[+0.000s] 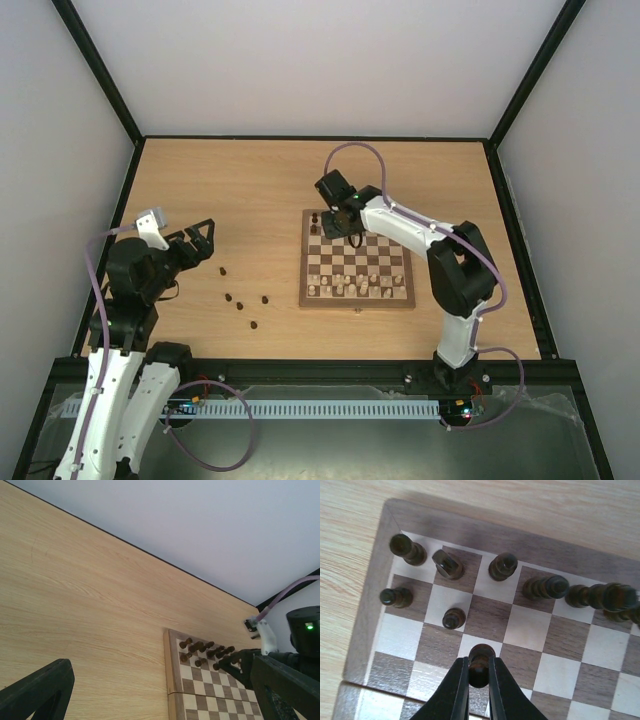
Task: Set up the chess pieces on the board
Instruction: Place the chess piece on the chessboard, then pick up the chess piece at the center of the board.
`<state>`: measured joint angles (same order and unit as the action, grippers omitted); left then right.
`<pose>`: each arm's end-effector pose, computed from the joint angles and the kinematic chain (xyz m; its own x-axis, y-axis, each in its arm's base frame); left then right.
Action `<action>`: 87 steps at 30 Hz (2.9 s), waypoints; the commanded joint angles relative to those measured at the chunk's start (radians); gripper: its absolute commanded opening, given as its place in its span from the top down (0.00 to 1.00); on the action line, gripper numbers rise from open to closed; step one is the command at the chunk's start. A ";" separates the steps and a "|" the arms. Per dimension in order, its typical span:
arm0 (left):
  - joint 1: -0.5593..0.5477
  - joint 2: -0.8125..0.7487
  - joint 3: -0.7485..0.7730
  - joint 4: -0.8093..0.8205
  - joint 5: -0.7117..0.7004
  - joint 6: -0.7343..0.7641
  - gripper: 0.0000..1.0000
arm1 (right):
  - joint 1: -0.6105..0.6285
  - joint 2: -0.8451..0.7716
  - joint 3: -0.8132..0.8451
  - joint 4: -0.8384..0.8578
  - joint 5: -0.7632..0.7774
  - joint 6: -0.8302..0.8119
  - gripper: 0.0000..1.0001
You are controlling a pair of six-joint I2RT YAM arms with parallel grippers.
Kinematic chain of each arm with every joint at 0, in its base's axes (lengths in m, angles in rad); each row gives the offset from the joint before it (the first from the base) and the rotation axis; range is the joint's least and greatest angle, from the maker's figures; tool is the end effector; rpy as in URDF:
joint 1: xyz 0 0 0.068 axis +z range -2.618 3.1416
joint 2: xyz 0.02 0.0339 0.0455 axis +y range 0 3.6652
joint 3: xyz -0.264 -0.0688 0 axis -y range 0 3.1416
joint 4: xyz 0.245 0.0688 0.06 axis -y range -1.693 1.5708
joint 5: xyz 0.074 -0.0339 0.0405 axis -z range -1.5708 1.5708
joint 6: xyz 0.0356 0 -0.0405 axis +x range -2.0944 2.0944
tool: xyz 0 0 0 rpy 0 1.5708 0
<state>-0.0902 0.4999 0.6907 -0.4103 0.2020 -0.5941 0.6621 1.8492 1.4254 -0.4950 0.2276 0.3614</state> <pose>0.1226 -0.0183 0.3217 -0.3383 -0.5200 -0.7843 0.1133 0.8049 -0.5825 0.3255 0.2436 0.2349 -0.7600 -0.1557 -0.6310 -0.2376 0.9702 0.0468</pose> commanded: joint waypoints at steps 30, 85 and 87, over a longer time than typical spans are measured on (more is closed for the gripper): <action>0.004 -0.001 0.000 0.022 0.013 -0.008 0.00 | -0.025 0.116 0.018 0.055 0.044 0.004 0.89; 0.004 -0.032 0.103 -0.074 -0.023 0.001 0.01 | 0.512 0.168 0.075 0.083 -0.134 0.033 0.68; 0.004 -0.033 0.096 -0.073 -0.023 0.001 0.00 | 0.513 0.183 0.081 0.078 -0.122 0.033 0.69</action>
<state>-0.0902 0.4736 0.7734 -0.4709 0.1795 -0.6044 1.1664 1.9972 1.4681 -0.3603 0.0803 0.3931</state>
